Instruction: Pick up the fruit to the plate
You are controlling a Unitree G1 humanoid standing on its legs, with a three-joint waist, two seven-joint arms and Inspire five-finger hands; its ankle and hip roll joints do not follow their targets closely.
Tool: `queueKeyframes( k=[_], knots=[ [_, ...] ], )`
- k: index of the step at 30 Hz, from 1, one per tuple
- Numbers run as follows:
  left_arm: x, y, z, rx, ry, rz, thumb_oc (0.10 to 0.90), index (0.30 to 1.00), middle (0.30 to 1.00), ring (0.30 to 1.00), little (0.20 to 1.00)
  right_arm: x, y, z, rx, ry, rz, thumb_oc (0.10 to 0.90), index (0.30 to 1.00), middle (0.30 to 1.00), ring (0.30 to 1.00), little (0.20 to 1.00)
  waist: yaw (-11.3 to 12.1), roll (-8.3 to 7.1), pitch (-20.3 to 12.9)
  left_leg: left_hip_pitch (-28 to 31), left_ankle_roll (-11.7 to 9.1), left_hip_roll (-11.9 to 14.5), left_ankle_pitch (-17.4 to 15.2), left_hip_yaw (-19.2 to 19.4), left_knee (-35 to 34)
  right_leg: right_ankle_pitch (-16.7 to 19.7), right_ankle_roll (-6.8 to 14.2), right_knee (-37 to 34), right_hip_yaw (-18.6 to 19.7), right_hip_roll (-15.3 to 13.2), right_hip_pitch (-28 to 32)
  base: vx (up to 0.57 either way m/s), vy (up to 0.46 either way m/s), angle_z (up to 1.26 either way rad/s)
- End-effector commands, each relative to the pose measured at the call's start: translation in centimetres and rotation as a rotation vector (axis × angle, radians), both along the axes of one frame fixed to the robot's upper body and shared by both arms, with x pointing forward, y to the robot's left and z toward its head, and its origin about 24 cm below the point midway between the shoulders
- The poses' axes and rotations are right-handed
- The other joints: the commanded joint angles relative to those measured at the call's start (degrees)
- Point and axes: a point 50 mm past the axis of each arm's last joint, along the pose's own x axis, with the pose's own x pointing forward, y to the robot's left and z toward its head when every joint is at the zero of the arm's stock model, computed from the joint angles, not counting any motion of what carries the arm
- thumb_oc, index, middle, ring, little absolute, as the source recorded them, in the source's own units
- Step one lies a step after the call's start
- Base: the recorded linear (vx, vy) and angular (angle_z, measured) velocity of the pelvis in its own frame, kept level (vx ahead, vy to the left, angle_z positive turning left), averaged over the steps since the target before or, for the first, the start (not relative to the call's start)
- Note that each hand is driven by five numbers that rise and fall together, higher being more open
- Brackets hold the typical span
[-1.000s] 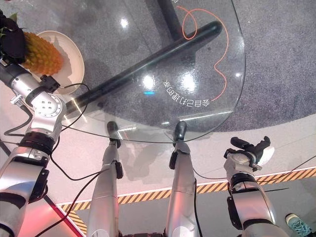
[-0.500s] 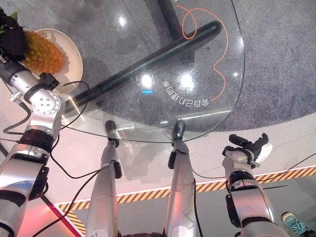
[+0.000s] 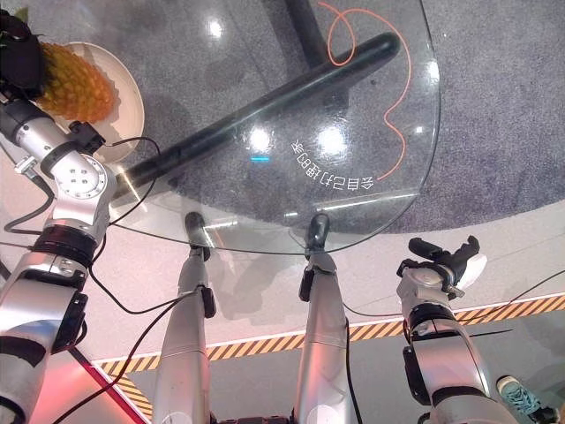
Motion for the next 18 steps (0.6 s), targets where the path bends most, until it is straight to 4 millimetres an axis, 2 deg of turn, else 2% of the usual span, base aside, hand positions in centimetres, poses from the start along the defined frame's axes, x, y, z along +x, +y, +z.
queueKeyframes(
  k=[1,8,15,18],
  knots=[
    [-1.94,1.35,5.85,0.031,-0.239,0.029,0.679,0.796,0.796,0.796,0.779,-1.2,-0.92,-0.68,-0.045,0.04,-0.068,0.8,0.9,0.9,0.9,0.9,1.27,-3.64,-1.27,-0.78,2.67,-2.09,-8.17,0.84,8.31,6.42,-1.7,-8.95,1.76,5.72,4.45,0.0,0.0,0.0],
    [-1.93,1.46,5.81,0.028,-0.239,0.021,0.613,0.74,0.74,0.74,0.713,-1.31,-1.22,-0.58,-0.048,0.04,-0.073,0.8,0.9,0.9,0.9,0.9,1.36,-3.58,-1.27,-0.48,2.56,-2.08,-8.79,0.91,8.51,5.77,-1.7,-8.79,1.61,5.71,4.78,0.0,0.0,0.0],
    [-2.02,1.49,5.9,0.031,-0.248,0.012,0.594,0.724,0.724,0.724,0.694,-1.19,-1.16,-0.44,-0.046,0.033,-0.076,0.8,0.9,0.9,0.9,0.9,1.47,-3.81,-1.27,-0.93,2.56,-2.08,-8.32,0.81,8.4,6.23,-1.76,-9.03,1.44,5.8,4.49,0.0,-0.001,0.0],
    [-1.98,1.4,5.73,0.028,-0.247,0.01,0.556,0.691,0.691,0.691,0.656,-1.33,-1.14,-0.64,-0.047,0.036,-0.079,0.8,0.9,0.9,0.9,0.9,1.55,-3.73,-1.27,-0.58,2.56,-2.12,-8.94,0.76,8.63,5.66,-1.74,-8.8,1.42,5.8,4.83,0.0,0.0,0.0]
  ],
)
